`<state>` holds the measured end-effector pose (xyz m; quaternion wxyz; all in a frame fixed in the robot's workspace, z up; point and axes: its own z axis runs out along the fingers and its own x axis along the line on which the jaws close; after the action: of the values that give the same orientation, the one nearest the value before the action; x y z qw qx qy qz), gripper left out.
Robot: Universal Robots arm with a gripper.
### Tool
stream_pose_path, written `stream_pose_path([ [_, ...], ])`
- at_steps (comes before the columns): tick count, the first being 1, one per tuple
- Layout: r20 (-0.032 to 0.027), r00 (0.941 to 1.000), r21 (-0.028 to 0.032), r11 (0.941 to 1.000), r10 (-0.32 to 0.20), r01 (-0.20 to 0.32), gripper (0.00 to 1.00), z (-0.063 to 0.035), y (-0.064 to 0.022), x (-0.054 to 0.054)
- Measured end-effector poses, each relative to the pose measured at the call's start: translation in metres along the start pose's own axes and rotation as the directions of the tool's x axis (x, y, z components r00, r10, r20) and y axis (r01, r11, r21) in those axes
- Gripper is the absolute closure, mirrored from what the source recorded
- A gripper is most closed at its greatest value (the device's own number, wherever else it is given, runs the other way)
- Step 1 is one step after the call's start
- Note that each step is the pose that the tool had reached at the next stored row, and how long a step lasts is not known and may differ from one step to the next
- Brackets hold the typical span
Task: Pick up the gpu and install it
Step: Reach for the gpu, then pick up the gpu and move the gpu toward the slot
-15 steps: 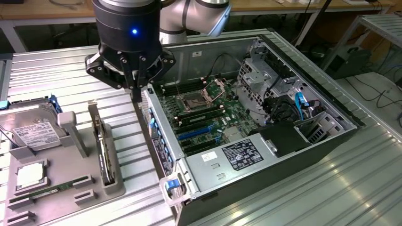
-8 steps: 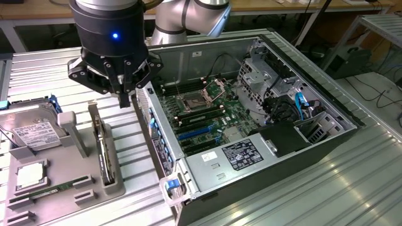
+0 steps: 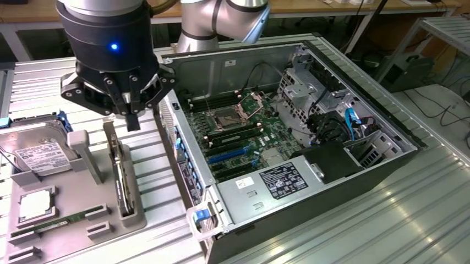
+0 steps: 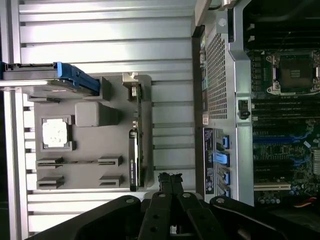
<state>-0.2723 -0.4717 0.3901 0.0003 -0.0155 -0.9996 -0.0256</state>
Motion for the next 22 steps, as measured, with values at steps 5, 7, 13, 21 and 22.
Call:
stream_pose_path([
  [5,-0.0002,1.0,-0.0001,1.0,-0.003,0.003,0.89,0.0,-0.0041,0.014],
  [7,-0.0002,1.0,-0.0001,1.0,-0.004,0.004,0.89,0.0,-0.0052,0.019],
  [13,-0.0003,1.0,-0.0002,1.0,-0.006,0.006,0.89,0.0,-0.0067,0.026],
  [21,-0.0003,1.0,-0.0001,1.0,-0.006,0.006,0.89,-0.0001,-0.0071,0.026],
  [22,-0.0003,1.0,-0.0002,1.0,-0.006,0.006,0.89,-0.0001,-0.0071,0.026],
])
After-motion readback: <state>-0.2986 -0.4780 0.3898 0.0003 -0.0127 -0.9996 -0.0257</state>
